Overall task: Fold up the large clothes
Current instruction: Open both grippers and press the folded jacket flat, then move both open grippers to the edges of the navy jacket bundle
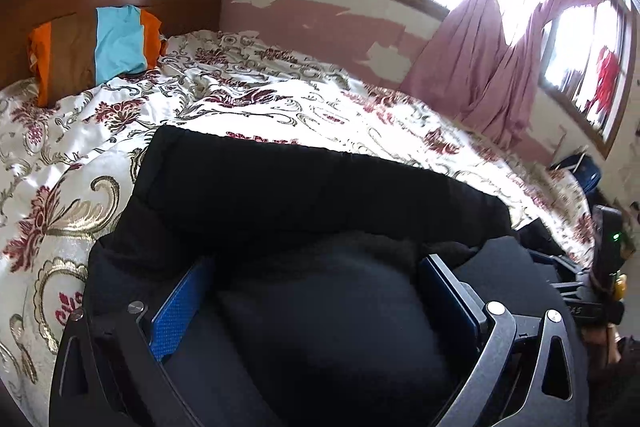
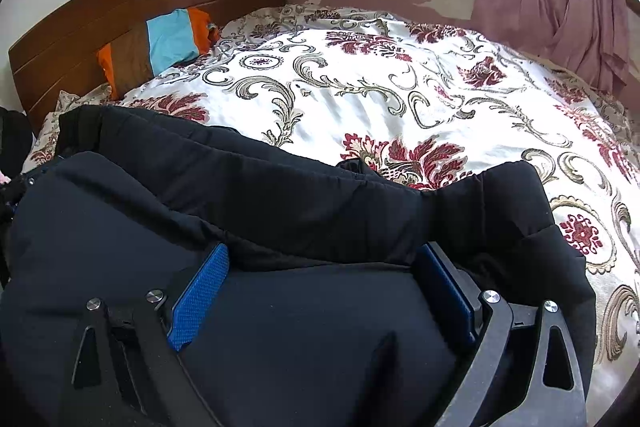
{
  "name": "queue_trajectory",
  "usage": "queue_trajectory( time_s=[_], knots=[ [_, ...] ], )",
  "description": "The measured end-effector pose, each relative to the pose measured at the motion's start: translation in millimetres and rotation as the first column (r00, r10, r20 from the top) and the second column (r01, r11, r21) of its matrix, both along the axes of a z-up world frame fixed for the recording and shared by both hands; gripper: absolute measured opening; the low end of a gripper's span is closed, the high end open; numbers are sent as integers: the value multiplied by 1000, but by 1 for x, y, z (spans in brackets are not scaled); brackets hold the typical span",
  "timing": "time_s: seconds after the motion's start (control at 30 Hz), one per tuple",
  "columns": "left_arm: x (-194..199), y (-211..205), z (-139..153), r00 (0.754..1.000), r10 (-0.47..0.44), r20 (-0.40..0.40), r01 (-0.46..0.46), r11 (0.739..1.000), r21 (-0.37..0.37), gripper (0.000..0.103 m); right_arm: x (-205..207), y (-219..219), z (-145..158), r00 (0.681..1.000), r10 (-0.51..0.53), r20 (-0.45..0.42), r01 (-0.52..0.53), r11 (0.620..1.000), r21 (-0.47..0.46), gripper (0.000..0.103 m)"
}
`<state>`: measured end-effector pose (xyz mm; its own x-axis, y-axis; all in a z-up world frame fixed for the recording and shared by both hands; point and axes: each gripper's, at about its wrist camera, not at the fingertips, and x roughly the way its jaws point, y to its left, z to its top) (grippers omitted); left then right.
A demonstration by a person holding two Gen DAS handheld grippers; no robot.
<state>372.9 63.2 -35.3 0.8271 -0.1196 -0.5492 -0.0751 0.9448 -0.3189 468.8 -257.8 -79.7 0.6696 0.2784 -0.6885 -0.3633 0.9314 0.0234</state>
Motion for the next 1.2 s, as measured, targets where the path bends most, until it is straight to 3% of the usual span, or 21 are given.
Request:
queue_trajectory(
  time_s=[0.2,0.37,0.47,0.57,0.7,0.9,0.97,1.13,1.2],
  knots=[
    [-9,8,1,1000,-5,25,6,999,-50,103,-3,-1,3,1000,-3,14,3,1000,-15,92],
    [-34,35,5,993,78,90,-59,978,-198,103,-7,0,4,1000,-10,27,11,1000,-27,93],
    [-45,50,5,985,159,68,-137,958,-251,103,-7,-1,4,1000,-10,28,11,1000,-28,93],
    [-52,53,8,979,198,37,-186,959,-215,103,-8,-2,4,999,-12,31,13,999,-30,93],
    [-59,46,11,963,269,6,-268,960,-82,103,-13,-3,6,999,-27,46,29,999,-45,94],
    [-75,61,19,957,289,27,-286,955,-82,103,-27,0,17,992,-68,107,78,992,-96,96],
    [-82,66,25,948,317,33,-314,947,-70,103,-34,-5,25,994,-61,93,69,994,-87,96],
    [-94,68,39,927,373,24,-374,926,51,103,-69,-41,47,996,-80,27,79,997,17,96],
    [-99,70,44,928,372,30,-373,926,57,103,-89,-56,56,996,-85,25,85,996,22,97]
  ],
)
